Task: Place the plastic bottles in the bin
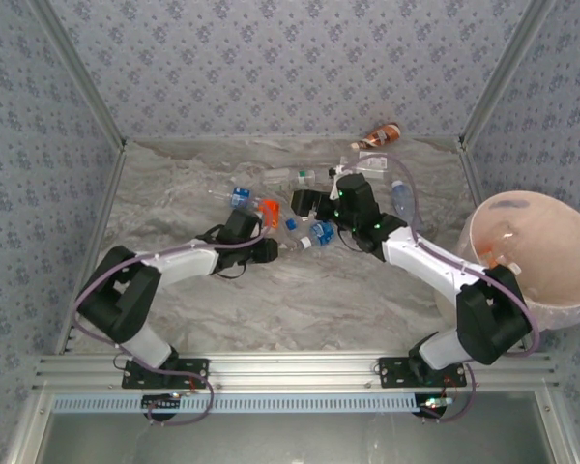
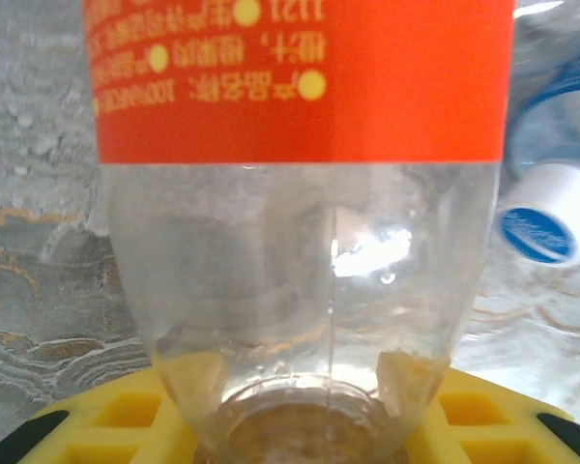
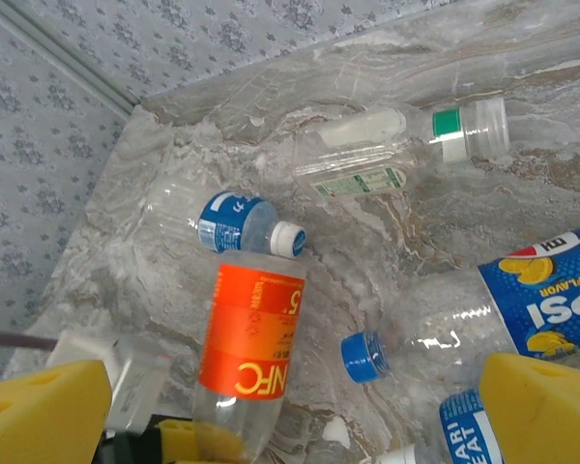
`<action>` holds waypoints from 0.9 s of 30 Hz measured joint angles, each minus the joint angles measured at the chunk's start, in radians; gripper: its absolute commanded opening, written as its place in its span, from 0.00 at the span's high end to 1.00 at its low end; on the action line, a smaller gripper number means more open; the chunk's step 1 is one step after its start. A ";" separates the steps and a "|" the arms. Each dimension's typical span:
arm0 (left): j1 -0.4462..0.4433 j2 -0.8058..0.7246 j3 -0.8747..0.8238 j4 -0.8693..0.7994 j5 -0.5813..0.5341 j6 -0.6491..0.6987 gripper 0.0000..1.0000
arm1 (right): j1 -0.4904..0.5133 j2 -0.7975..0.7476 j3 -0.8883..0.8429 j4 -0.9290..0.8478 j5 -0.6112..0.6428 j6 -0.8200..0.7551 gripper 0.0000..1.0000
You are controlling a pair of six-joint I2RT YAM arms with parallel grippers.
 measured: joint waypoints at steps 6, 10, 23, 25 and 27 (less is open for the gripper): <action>0.000 -0.132 -0.013 0.067 0.117 0.092 0.63 | -0.044 0.003 0.033 0.036 -0.161 0.071 0.00; 0.000 -0.168 -0.013 0.121 0.208 0.104 0.63 | -0.048 0.010 0.035 0.068 -0.224 0.117 0.00; -0.037 -0.185 -0.011 0.245 0.392 0.123 0.62 | -0.064 0.062 0.076 0.115 -0.364 0.181 0.13; -0.052 -0.185 -0.005 0.232 0.391 0.138 0.62 | -0.067 0.064 0.076 0.128 -0.380 0.194 0.18; -0.071 -0.185 0.008 0.217 0.388 0.153 0.62 | -0.072 0.066 0.076 0.141 -0.394 0.206 0.24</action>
